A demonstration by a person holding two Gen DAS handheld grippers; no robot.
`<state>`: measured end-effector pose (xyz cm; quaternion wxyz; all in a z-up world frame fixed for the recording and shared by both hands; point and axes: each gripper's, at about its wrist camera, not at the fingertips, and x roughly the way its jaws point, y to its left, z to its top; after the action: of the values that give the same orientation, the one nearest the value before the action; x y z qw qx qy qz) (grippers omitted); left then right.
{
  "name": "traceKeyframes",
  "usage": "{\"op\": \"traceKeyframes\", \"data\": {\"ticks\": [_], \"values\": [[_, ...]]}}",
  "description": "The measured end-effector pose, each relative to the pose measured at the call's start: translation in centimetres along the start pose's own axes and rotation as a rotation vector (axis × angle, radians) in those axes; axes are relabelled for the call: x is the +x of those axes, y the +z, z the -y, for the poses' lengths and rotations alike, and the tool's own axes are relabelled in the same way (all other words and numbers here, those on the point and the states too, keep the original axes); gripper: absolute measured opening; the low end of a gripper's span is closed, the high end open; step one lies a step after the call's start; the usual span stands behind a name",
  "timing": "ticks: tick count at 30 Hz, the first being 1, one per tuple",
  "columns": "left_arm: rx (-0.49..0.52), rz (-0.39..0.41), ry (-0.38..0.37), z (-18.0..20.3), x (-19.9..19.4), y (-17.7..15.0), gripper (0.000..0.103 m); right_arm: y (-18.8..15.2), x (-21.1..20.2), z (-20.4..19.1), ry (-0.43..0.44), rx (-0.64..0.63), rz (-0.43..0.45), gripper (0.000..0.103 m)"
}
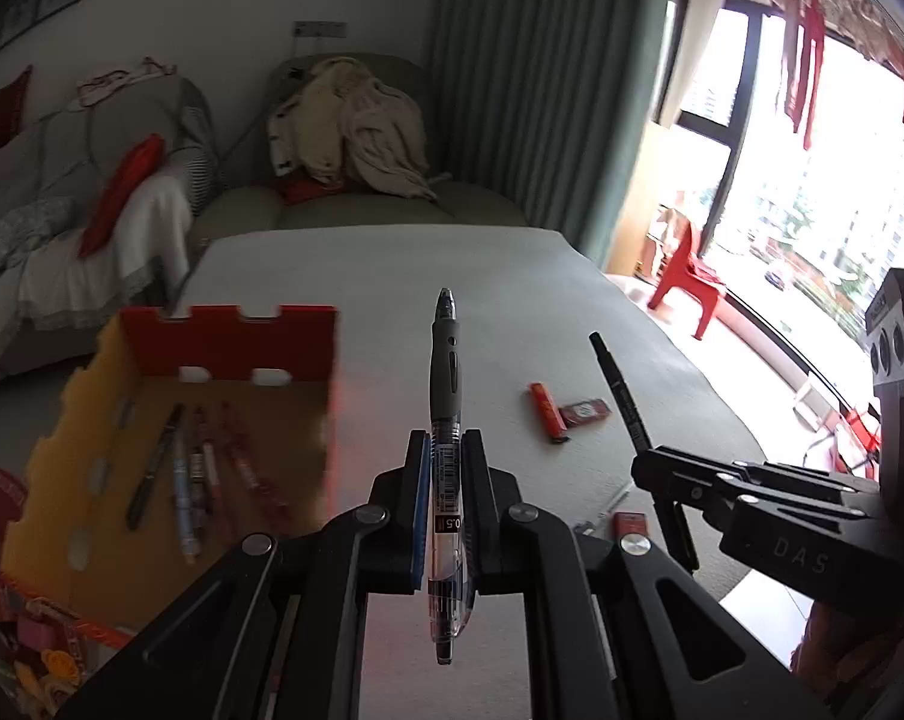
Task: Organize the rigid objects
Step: 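Lift the black marker and gel pen and carry them toward the box, then lower the black marker with the right tool while the left tool lowers the gel pen into the box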
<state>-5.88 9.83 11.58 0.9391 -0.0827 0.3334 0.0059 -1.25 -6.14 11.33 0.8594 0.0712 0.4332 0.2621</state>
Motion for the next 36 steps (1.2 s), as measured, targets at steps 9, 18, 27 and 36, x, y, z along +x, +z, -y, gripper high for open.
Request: {"op": "traceKeyframes", "data": {"ticks": [9, 18, 27, 36], "values": [[-0.111, 0.033, 0.124, -7.0, -2.6, -0.6, 0.011, 0.6, 3.6, -6.6, 0.129, -0.098, -0.054, 0.010], [-0.175, 0.027, 0.188, -11.7, -2.8, -1.0, 0.011, 1.6, 6.0, -10.8, 0.198, -0.153, -0.081, 0.010], [-0.185, 0.016, 0.201, -14.3, -1.9, -0.4, 0.011, 2.6, 7.9, -12.3, 0.222, -0.172, -0.103, 0.010], [-0.183, 0.001, 0.217, -16.1, 0.2, 0.8, 0.011, 3.3, 10.1, -13.2, 0.202, -0.169, -0.131, 0.010]]}}
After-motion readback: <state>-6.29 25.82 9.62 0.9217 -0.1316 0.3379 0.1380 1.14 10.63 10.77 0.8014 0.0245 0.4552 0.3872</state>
